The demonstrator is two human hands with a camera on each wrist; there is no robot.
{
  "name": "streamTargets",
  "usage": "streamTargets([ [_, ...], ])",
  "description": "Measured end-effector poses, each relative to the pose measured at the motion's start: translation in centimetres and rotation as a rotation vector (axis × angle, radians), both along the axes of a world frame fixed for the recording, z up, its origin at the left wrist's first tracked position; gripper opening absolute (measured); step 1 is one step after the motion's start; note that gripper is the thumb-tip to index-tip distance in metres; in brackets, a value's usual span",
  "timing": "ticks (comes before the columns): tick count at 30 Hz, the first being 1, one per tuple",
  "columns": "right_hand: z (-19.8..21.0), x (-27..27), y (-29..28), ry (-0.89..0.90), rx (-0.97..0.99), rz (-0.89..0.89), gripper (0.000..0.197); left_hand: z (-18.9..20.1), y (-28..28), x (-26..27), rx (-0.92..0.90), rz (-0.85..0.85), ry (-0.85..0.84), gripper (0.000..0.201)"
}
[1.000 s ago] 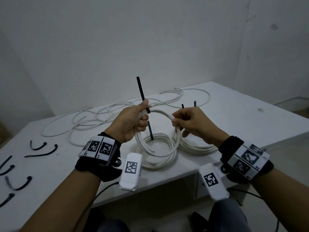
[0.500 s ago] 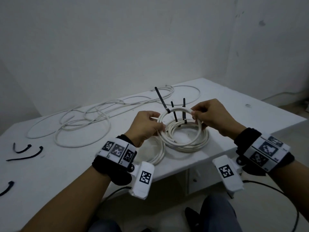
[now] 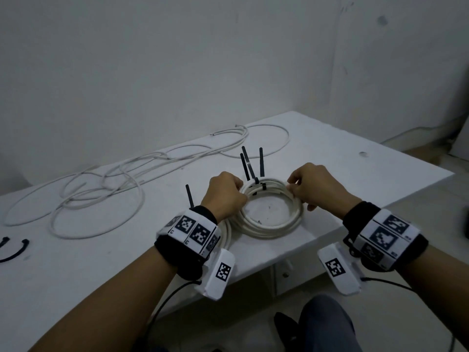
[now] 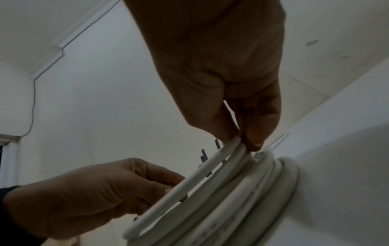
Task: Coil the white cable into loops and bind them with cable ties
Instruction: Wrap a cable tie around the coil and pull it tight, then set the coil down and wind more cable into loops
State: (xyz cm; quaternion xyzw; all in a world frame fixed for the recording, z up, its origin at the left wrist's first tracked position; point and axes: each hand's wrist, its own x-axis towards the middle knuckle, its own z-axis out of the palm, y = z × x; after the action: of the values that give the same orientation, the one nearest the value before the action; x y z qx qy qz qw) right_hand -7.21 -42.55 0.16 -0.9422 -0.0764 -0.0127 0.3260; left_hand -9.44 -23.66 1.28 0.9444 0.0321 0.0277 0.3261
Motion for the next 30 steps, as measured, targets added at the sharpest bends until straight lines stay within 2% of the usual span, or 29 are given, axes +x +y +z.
streamTargets([
  [4,-0.1,0.2,0.3,-0.014,-0.063,0.017,0.027,-0.6,0.2,0.7,0.072,-0.040,-0.002,0.024],
  [9,-0.3,0.4,0.4,-0.014,-0.129,0.011,0.027,-1.1,0.2,1.1,0.108,-0.055,0.000,0.028],
  [12,0.2,0.7,0.3,-0.003,-0.213,0.009,0.031,-0.6,0.6,0.8,0.080,-0.042,0.020,0.041],
  [14,1.1,1.0,0.4,-0.049,-0.263,0.008,0.036,0.3,1.2,0.6,0.058,-0.016,0.004,0.032],
  [15,1.7,1.3,0.7,-0.092,-0.257,0.015,0.035,0.8,1.8,0.5,0.042,-0.004,-0.013,0.018],
  [16,2.3,1.5,1.1,-0.134,-0.236,0.031,0.033,1.4,2.5,0.5,0.024,0.017,-0.029,0.015],
  [17,3.0,1.7,1.8,-0.170,-0.210,0.057,0.029,2.1,3.4,0.5,0.015,0.047,-0.044,0.027],
  [18,3.8,1.9,2.6,-0.199,-0.183,0.093,0.025,2.7,4.5,0.5,0.005,0.078,-0.055,0.029],
  [20,5.1,2.0,4.9,-0.223,-0.142,0.185,0.020,3.7,7.0,0.4,-0.006,0.124,-0.078,0.022],
  [24,6.6,2.1,11.1,-0.209,-0.179,0.391,0.017,4.1,13.5,-0.3,0.058,0.261,-0.073,0.019],
  [27,6.8,2.2,16.4,-0.163,-0.250,0.534,0.015,3.3,18.7,-1.5,0.162,0.330,0.022,0.021],
  [30,6.7,2.6,21.8,-0.104,-0.317,0.631,0.014,1.8,23.4,-2.6,0.322,0.337,0.184,0.020],
])
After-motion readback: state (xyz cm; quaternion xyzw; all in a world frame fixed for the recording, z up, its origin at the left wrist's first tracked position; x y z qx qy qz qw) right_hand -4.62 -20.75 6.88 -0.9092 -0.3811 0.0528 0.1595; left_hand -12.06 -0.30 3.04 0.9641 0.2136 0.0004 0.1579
